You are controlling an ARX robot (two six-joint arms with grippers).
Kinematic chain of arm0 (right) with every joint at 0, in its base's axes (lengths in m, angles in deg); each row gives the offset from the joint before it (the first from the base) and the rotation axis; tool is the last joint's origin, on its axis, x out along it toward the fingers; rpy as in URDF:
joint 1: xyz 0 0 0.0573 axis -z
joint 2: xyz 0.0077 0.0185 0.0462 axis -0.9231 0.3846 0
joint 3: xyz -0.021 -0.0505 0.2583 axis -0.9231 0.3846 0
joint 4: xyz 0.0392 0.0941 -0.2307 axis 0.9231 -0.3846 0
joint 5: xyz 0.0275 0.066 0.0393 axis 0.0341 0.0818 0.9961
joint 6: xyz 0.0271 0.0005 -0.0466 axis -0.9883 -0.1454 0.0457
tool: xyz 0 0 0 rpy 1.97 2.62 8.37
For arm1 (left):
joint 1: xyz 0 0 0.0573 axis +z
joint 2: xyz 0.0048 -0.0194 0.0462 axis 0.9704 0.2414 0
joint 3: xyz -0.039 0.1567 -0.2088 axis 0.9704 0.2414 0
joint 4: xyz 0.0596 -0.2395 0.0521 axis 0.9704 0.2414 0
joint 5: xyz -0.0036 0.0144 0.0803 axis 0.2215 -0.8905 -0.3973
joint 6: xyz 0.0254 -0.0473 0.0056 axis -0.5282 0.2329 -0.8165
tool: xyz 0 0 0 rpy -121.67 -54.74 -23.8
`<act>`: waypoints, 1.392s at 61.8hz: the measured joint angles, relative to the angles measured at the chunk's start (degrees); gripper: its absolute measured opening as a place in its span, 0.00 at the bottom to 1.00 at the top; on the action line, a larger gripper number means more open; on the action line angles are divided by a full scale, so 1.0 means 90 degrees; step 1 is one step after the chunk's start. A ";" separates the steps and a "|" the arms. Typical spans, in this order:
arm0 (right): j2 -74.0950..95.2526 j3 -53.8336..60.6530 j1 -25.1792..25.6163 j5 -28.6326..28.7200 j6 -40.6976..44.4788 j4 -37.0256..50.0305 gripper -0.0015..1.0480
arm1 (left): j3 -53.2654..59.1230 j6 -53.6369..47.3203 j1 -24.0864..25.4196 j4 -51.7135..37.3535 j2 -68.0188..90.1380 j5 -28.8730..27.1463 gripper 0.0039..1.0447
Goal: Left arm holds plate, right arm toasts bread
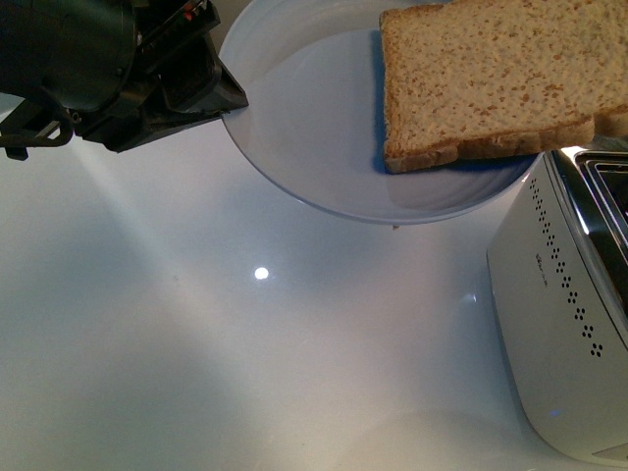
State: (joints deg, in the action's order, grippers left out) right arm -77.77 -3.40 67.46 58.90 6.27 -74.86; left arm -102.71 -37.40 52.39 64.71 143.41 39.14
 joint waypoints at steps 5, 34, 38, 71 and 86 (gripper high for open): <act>0.0000 0.0000 0.0000 -0.0002 0.0000 0.0000 0.92 | 0.0000 0.0002 0.0000 0.0000 0.0000 0.0000 0.03; 0.1979 -0.0614 -0.0576 -0.0809 -0.2283 0.0010 0.92 | -0.0005 0.0007 0.0000 0.0000 0.0002 -0.0002 0.03; 0.2506 -0.0775 -0.0588 -0.0539 -0.2783 0.0442 0.92 | -0.0005 0.0007 0.0000 0.0000 0.0002 0.0005 0.03; 0.7536 -0.1188 -0.1610 0.0255 -0.5914 0.4830 0.92 | -0.0005 0.0007 0.0000 0.0000 0.0002 -0.0005 0.03; 0.8174 -0.1311 -0.1634 0.0425 -0.6278 0.5440 0.92 | -0.0005 0.0007 0.0000 0.0000 0.0002 -0.0002 0.03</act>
State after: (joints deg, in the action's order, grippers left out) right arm -4.20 -15.20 52.75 62.72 -50.23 -25.90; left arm -102.75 -37.34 52.39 64.71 143.44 39.12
